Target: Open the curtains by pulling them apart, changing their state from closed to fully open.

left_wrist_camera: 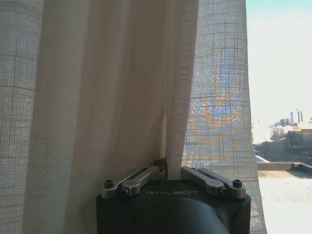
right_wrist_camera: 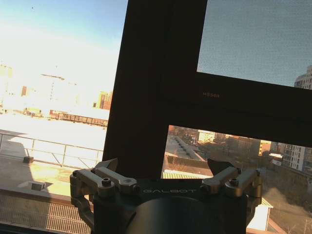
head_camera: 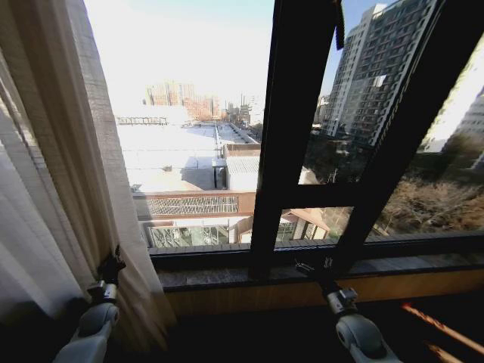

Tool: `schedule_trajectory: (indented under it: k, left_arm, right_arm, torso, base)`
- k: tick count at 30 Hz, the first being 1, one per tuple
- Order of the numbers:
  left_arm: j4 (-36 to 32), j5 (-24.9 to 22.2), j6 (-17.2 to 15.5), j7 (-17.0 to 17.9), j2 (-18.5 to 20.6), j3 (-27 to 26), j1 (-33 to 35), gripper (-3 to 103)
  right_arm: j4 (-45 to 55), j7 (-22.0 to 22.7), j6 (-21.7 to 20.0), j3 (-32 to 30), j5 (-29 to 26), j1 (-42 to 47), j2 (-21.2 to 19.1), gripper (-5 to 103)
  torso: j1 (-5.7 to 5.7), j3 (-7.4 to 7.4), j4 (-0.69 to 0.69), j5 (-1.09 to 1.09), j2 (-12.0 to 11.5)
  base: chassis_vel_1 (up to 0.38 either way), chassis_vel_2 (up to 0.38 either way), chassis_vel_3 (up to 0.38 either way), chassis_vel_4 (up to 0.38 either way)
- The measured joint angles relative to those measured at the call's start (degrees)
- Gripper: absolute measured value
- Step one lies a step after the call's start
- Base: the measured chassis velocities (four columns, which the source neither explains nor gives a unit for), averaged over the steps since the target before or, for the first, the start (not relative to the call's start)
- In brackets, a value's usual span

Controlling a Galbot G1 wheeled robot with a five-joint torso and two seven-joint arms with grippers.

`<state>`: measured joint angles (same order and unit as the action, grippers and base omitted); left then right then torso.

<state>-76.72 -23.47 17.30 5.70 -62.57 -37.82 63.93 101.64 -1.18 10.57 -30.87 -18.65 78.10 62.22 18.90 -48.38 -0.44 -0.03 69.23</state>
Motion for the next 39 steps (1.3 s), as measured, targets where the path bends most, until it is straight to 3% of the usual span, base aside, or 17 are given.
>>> schedule_trajectory:
  k: [5, 15, 28, 39]
  left_arm:
    - [0.6, 0.0, -0.3, 0.0, 0.0, 0.1, -0.4, 0]
    - [1.9, 0.1, 0.1, 0.0, 0.4, 0.0, -1.1, 0]
    - [3.3, 0.6, 0.7, -0.1, 0.0, 0.0, -2.4, 0]
    - [3.7, 0.9, 0.6, -0.1, 0.0, 0.4, -2.9, 0]
  right_arm:
    - [0.0, 0.0, 0.0, 0.0, 0.0, 0.0, 0.0, 100]
    - [0.0, 0.0, 0.0, 0.0, 0.0, 0.0, 0.0, 100]
    - [0.0, 0.0, 0.0, 0.0, 0.0, 0.0, 0.0, 100]
    - [0.0, 0.0, 0.0, 0.0, 0.0, 0.0, 0.0, 100]
  torso:
    - [0.0, -0.01, -0.03, 0.1, 0.0]
    - [0.0, -0.01, -0.02, -0.01, 0.0]
    - [-0.04, 0.02, -0.01, 0.05, 0.0]
    - [0.02, -0.02, -0.04, 0.05, 0.0]
  base:
    - [0.006, -0.003, 0.004, -0.009]
    - [0.017, -0.029, -0.019, 0.015]
    - [0.214, 0.067, -0.227, -0.066]
    - [0.033, 0.035, -0.021, -0.034]
